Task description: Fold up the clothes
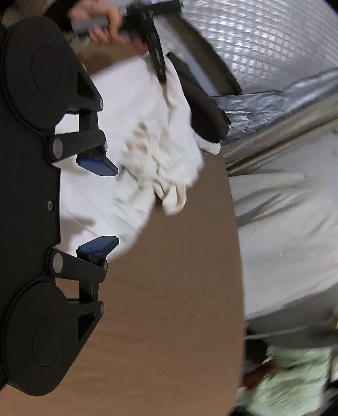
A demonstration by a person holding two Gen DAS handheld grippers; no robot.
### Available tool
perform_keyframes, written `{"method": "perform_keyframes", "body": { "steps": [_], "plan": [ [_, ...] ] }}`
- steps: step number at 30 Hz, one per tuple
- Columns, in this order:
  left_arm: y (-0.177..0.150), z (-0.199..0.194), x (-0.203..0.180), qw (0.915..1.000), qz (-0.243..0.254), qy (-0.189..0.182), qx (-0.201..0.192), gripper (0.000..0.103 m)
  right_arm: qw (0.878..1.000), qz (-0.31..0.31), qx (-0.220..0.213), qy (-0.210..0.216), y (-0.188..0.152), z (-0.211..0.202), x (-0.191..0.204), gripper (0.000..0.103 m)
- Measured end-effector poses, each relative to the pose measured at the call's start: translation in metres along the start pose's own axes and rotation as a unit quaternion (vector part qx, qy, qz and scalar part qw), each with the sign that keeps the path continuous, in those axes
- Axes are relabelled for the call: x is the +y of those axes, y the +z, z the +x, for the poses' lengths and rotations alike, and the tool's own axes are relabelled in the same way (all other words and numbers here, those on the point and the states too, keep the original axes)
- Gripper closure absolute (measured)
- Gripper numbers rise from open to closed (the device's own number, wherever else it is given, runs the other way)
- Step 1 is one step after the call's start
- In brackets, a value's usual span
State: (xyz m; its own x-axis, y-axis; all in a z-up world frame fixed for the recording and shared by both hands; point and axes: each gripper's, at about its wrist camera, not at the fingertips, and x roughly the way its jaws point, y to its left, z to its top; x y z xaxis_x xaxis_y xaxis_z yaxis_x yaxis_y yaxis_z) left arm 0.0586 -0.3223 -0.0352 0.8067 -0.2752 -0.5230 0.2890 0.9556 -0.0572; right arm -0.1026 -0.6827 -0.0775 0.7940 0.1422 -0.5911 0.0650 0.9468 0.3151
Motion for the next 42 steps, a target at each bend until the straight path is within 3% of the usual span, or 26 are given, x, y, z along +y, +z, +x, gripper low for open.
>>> {"method": "perform_keyframes", "body": {
  "steps": [5,8,9,10,13,16,19,21,22,25,26,28,33,35,38,42],
  "plan": [
    [-0.021,0.001,0.006,0.9999,0.002,-0.010,0.012,0.094,0.997,0.034,0.075,0.004,0.030,0.096,-0.034,0.038],
    [-0.020,0.001,0.010,0.9998,0.003,-0.012,0.014,0.094,0.992,0.056,0.115,0.014,0.020,0.145,-0.033,0.039],
    [-0.018,0.001,0.012,0.9998,0.001,-0.014,0.014,0.094,0.991,0.055,0.120,0.015,0.017,0.157,-0.030,0.045],
    [-0.015,0.000,0.013,0.9998,-0.003,-0.017,0.012,0.094,0.994,0.034,0.104,0.010,0.011,0.158,-0.021,0.078],
    [-0.005,-0.006,0.012,0.9995,-0.004,-0.030,0.001,0.094,0.999,0.001,0.036,-0.025,0.010,0.141,-0.010,0.089],
    [0.009,-0.016,0.002,0.9984,0.005,-0.052,-0.020,0.094,0.998,-0.003,-0.038,-0.056,0.024,0.092,-0.013,0.091],
    [0.021,-0.028,-0.016,0.9948,0.016,-0.090,-0.045,0.094,0.987,-0.062,-0.085,-0.122,0.040,0.039,-0.005,0.091],
    [0.028,-0.035,-0.028,0.9917,0.022,-0.112,-0.059,0.094,0.975,-0.106,-0.091,-0.173,0.048,0.012,0.000,0.090],
    [0.028,-0.035,-0.034,0.9911,0.020,-0.116,-0.061,0.094,0.966,-0.129,-0.095,-0.202,0.051,0.001,0.002,0.087],
    [0.029,-0.037,-0.049,0.9894,0.013,-0.129,-0.066,0.094,0.932,-0.195,-0.083,-0.294,0.046,-0.003,-0.004,0.034],
    [0.028,-0.038,-0.054,0.9890,0.011,-0.131,-0.067,0.094,0.924,-0.205,-0.068,-0.315,0.041,0.001,-0.010,0.034],
    [0.025,-0.038,-0.058,0.9897,0.015,-0.125,-0.068,0.094,0.921,-0.193,-0.031,-0.336,0.028,0.011,-0.029,0.034],
    [0.026,-0.038,-0.052,0.9908,0.019,-0.120,-0.060,0.094,0.930,-0.083,0.005,-0.358,-0.001,0.024,-0.055,0.033],
    [0.025,-0.037,-0.048,0.9913,0.014,-0.119,-0.054,0.094,0.934,-0.026,0.004,-0.356,-0.009,0.025,-0.061,0.023],
    [0.020,-0.035,-0.047,0.9923,0.016,-0.113,-0.049,0.094,0.938,0.122,-0.030,-0.323,-0.035,-0.004,-0.073,0.018],
    [0.015,-0.034,-0.048,0.9928,0.021,-0.110,-0.043,0.094,0.944,0.219,-0.031,-0.244,-0.077,-0.013,-0.073,0.018]
  ]
}}
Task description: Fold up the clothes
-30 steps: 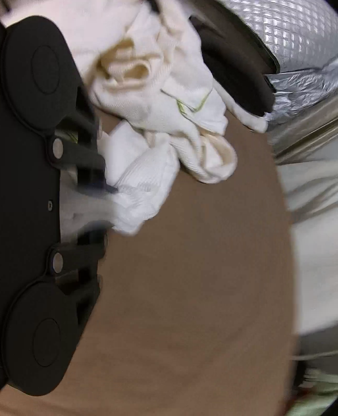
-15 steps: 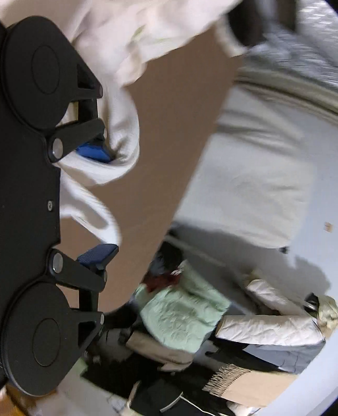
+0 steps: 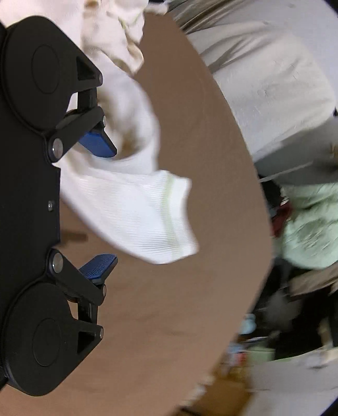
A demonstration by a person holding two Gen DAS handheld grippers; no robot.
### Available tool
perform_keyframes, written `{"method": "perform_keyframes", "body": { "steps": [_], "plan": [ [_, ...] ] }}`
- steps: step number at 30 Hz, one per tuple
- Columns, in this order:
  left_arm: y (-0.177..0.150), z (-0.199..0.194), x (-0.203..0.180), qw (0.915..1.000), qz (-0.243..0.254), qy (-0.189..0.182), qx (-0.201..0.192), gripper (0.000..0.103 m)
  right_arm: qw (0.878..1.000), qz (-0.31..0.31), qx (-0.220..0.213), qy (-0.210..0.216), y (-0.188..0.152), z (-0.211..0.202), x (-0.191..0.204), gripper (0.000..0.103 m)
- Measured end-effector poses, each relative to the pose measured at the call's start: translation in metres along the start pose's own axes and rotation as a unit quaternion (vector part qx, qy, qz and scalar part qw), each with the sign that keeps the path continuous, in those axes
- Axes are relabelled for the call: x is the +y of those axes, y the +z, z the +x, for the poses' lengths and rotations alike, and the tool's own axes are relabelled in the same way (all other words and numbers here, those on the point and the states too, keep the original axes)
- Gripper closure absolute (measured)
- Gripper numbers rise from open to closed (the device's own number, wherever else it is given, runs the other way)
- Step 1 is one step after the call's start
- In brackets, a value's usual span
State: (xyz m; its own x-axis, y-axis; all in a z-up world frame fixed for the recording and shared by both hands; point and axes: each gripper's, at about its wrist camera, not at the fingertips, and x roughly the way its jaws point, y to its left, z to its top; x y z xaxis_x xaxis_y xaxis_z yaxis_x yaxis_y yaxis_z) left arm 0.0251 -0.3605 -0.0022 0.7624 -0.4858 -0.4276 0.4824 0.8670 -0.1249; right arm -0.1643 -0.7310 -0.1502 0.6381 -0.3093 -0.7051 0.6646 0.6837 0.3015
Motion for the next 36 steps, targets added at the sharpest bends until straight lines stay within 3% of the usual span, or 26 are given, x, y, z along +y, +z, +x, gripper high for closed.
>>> {"method": "perform_keyframes", "body": {
  "steps": [4,6,7,8,10,12,16,21,22,23,24,26,28,29,32,34,36],
  "plan": [
    [-0.002,-0.002,0.000,0.9999,-0.001,-0.015,-0.005,0.094,0.994,0.039,0.054,0.086,-0.032,0.011,-0.006,0.020],
    [0.000,-0.003,0.001,0.9997,-0.007,-0.025,-0.003,0.094,0.993,0.018,0.045,0.105,-0.039,0.023,0.001,0.064],
    [0.002,-0.002,0.001,0.9995,-0.008,-0.030,-0.002,0.094,0.993,0.000,0.036,0.111,-0.040,0.027,0.006,0.097],
    [0.006,-0.002,0.001,0.9994,-0.007,-0.035,-0.001,0.094,0.994,-0.024,0.027,0.106,-0.038,0.028,0.011,0.098],
    [0.016,0.000,-0.006,0.9987,0.005,-0.051,0.000,0.094,0.994,-0.087,-0.015,0.066,-0.025,0.018,0.022,0.098],
    [0.030,0.002,-0.020,0.9968,0.026,-0.075,-0.004,0.094,0.984,-0.168,-0.058,0.008,-0.009,-0.004,0.034,0.099],
    [0.056,0.010,-0.074,0.9842,0.060,-0.166,-0.009,0.094,0.944,-0.281,-0.105,-0.136,0.022,-0.065,0.037,0.099],
    [0.060,0.044,-0.176,0.9496,0.109,-0.293,0.025,0.093,0.873,-0.339,-0.111,-0.331,0.025,-0.100,0.006,0.099],
    [0.053,0.058,-0.197,0.9434,0.123,-0.304,0.052,0.089,0.880,-0.330,-0.085,-0.330,0.026,-0.098,-0.003,0.095],
    [0.046,0.072,-0.217,0.9378,0.136,-0.309,0.082,0.077,0.893,-0.319,-0.053,-0.312,0.026,-0.092,-0.012,0.092],
    [0.037,0.085,-0.230,0.9346,0.143,-0.302,0.123,0.073,0.904,-0.310,-0.025,-0.293,0.025,-0.086,-0.019,0.083],
    [0.023,0.108,-0.240,0.9256,0.148,-0.291,0.192,0.072,0.913,-0.303,-0.021,-0.273,0.020,-0.079,-0.021,0.041],
    [0.016,0.109,-0.217,0.9253,0.135,-0.297,0.194,0.071,0.911,-0.317,-0.047,-0.259,0.015,-0.081,-0.007,0.035],
    [0.014,0.108,-0.204,0.9268,0.127,-0.297,0.191,0.064,0.912,-0.323,-0.058,-0.245,0.014,-0.083,0.002,0.034],
    [0.021,0.095,-0.140,0.9478,0.089,-0.271,0.142,0.041,0.941,-0.297,-0.068,-0.149,0.020,-0.084,0.018,0.028],
    [0.026,0.092,-0.095,0.9632,0.060,-0.233,0.120,0.037,0.966,-0.252,-0.050,-0.039,0.026,-0.077,0.025,0.028],
    [0.029,0.094,-0.053,0.9747,0.037,-0.189,0.113,0.035,0.976,-0.204,-0.037,0.063,0.031,-0.070,0.034,0.028]
  ]
}}
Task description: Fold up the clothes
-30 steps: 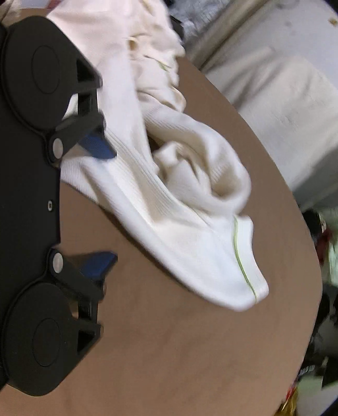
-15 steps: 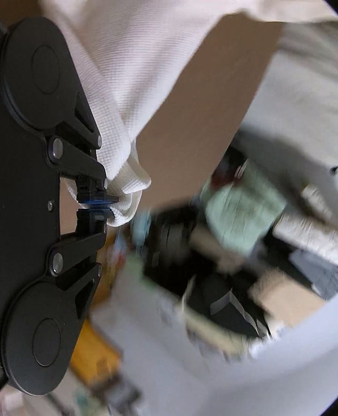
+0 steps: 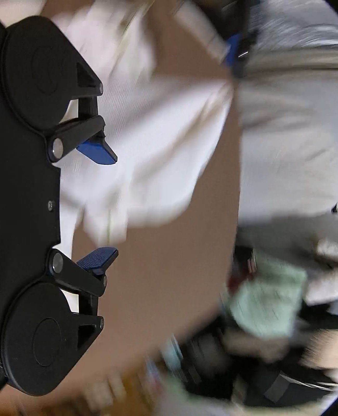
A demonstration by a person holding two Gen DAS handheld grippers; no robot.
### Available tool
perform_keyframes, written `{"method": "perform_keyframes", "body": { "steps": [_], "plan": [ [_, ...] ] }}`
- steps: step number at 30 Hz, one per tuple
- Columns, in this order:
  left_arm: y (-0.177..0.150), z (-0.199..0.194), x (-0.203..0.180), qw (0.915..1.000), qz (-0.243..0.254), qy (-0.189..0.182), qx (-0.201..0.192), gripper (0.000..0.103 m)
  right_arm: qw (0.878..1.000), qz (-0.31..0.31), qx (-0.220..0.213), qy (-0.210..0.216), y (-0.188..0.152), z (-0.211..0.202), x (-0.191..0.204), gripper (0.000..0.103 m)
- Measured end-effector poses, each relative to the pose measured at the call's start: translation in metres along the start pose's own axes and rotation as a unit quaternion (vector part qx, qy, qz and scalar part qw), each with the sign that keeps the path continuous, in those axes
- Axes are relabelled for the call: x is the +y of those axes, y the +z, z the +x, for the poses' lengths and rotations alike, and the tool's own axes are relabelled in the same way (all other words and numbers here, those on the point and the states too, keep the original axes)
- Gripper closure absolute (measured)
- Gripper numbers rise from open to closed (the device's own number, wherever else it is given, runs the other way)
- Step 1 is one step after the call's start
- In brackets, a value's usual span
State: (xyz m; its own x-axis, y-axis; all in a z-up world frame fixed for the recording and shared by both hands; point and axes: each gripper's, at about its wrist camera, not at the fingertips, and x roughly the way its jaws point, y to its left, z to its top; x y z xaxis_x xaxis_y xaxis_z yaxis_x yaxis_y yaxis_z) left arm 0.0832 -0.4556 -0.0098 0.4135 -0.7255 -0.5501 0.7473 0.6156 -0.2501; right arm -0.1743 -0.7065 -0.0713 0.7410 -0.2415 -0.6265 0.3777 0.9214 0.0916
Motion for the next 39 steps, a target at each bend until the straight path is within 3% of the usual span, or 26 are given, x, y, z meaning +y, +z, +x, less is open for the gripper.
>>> {"method": "perform_keyframes", "body": {
  "steps": [2,3,5,7,9,10,11,12,13,16,17,19,21,23,25,27,29,30,32,34,37,39],
  "plan": [
    [-0.007,0.001,0.030,0.9993,-0.015,0.029,0.019,0.035,0.997,0.037,-0.009,0.071,0.007,0.013,0.010,0.025],
    [-0.011,0.003,0.043,0.9985,-0.021,0.041,0.029,0.035,0.995,0.044,-0.014,0.084,0.012,0.021,0.017,0.023],
    [-0.024,0.015,0.057,0.9965,-0.014,0.059,0.058,0.035,0.996,0.041,-0.023,0.076,0.023,0.036,0.032,0.022],
    [-0.039,0.032,0.060,0.9943,0.009,0.061,0.087,0.035,0.998,0.027,-0.033,0.042,0.039,0.045,0.051,0.022],
    [-0.052,0.054,0.060,0.9910,0.016,0.039,0.127,0.033,0.998,0.009,-0.056,0.015,0.054,0.050,0.063,0.020],
    [-0.062,0.066,0.070,0.9860,-0.010,0.012,0.166,0.026,0.998,-0.002,-0.061,0.006,0.061,0.051,0.065,0.013],
    [-0.071,0.078,0.079,0.9781,-0.035,-0.015,0.205,0.024,0.999,-0.009,-0.050,0.005,0.068,0.058,0.064,0.008],
    [-0.080,0.089,0.088,0.9678,-0.064,-0.034,0.241,0.024,1.000,-0.010,-0.022,0.014,0.073,0.071,0.058,0.008],
    [-0.087,0.097,0.096,0.9598,-0.090,-0.035,0.264,0.024,1.000,-0.010,0.006,0.019,0.075,0.082,0.053,0.013],
    [-0.090,0.100,0.100,0.9616,-0.062,-0.039,0.264,0.024,0.996,0.002,0.087,0.010,0.060,0.096,0.035,0.078],
    [-0.088,0.098,0.098,0.9636,-0.044,-0.036,0.261,0.024,0.995,-0.011,0.096,0.018,0.050,0.092,0.032,0.091],
    [-0.079,0.096,0.095,0.9666,-0.021,-0.029,0.254,0.024,0.989,-0.029,0.139,0.037,0.026,0.081,0.025,0.092],
    [-0.071,0.095,0.092,0.9675,-0.008,-0.047,0.248,0.024,0.980,-0.042,0.186,0.051,-0.002,0.066,0.021,0.092],
    [-0.062,0.102,0.087,0.9655,0.002,-0.070,0.251,0.023,0.971,-0.049,0.227,0.054,-0.030,0.050,0.015,0.092],
    [-0.054,0.120,0.083,0.9616,0.012,-0.073,0.264,0.018,0.968,-0.044,0.241,0.053,-0.045,0.040,0.011,0.092],
    [-0.057,0.140,0.081,0.9559,0.007,-0.062,0.287,0.011,0.971,-0.030,0.231,0.050,-0.042,0.033,0.006,0.088],
    [-0.062,0.157,0.082,0.9524,-0.020,-0.042,0.301,0.005,0.976,-0.012,0.212,0.042,-0.027,0.026,0.003,0.064],
    [-0.064,0.159,0.080,0.9541,-0.019,-0.044,0.296,0.002,0.981,-0.010,0.190,0.042,-0.019,0.018,0.001,0.057],
    [-0.064,0.159,0.070,0.9579,0.006,-0.050,0.283,0.001,0.988,-0.003,0.147,0.046,0.001,0.004,-0.003,0.029],
    [-0.066,0.160,0.061,0.9573,0.036,-0.046,0.283,0.000,0.991,0.018,0.110,0.072,0.027,0.000,-0.012,0.016],
    [-0.069,0.165,0.052,0.9565,0.066,-0.036,0.282,0.000,0.987,0.095,0.074,0.103,0.056,0.009,-0.024,0.012],
    [-0.069,0.161,0.049,0.9599,0.081,-0.046,0.264,0.017,0.978,0.162,0.085,0.101,0.060,0.029,-0.035,0.009]
  ]
}}
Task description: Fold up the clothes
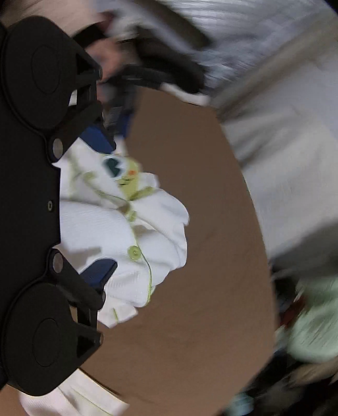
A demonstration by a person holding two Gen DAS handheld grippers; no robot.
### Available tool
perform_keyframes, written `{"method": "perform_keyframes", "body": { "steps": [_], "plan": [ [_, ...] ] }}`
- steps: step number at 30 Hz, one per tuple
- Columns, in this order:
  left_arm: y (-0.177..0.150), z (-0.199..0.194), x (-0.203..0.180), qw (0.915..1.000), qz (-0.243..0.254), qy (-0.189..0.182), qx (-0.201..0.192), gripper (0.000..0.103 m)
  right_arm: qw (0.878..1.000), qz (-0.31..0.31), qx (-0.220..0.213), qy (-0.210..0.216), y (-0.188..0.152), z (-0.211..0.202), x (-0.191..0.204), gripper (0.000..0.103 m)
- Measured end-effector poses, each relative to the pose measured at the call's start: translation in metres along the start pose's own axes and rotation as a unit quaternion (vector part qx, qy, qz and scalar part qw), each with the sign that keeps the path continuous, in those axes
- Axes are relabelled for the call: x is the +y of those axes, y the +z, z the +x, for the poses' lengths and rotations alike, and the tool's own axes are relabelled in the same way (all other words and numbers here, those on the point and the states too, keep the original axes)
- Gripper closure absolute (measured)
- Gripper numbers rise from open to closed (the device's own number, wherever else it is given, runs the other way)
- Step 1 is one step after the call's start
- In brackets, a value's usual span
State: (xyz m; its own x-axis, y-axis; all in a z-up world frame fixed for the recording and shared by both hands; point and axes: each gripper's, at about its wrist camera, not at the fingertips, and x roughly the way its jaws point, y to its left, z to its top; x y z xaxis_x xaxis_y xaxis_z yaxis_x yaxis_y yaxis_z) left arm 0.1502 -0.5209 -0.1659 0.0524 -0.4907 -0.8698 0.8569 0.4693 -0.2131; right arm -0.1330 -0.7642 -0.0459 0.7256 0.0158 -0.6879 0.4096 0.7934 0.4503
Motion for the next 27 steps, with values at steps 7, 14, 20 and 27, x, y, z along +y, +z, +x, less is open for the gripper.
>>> {"method": "perform_keyframes", "body": {
  "steps": [7,14,20,27],
  "plan": [
    [0.009,-0.016,0.001,0.9969,-0.064,-0.045,0.004,0.097,0.993,0.038,0.043,-0.103,0.004,0.086,-0.016,0.008],
    [0.016,-0.107,-0.001,0.9892,-0.074,-0.061,-0.110,0.098,0.991,-0.031,0.031,-0.130,0.017,0.111,0.013,0.065],
    [-0.041,-0.288,0.023,0.9356,-0.123,0.031,-0.330,0.098,0.969,-0.198,-0.136,-0.058,0.022,0.045,0.093,0.080],
    [-0.156,-0.250,0.060,0.9488,-0.246,0.147,-0.133,0.097,0.943,-0.293,-0.135,0.085,-0.037,0.069,0.152,0.070]
  ]
}}
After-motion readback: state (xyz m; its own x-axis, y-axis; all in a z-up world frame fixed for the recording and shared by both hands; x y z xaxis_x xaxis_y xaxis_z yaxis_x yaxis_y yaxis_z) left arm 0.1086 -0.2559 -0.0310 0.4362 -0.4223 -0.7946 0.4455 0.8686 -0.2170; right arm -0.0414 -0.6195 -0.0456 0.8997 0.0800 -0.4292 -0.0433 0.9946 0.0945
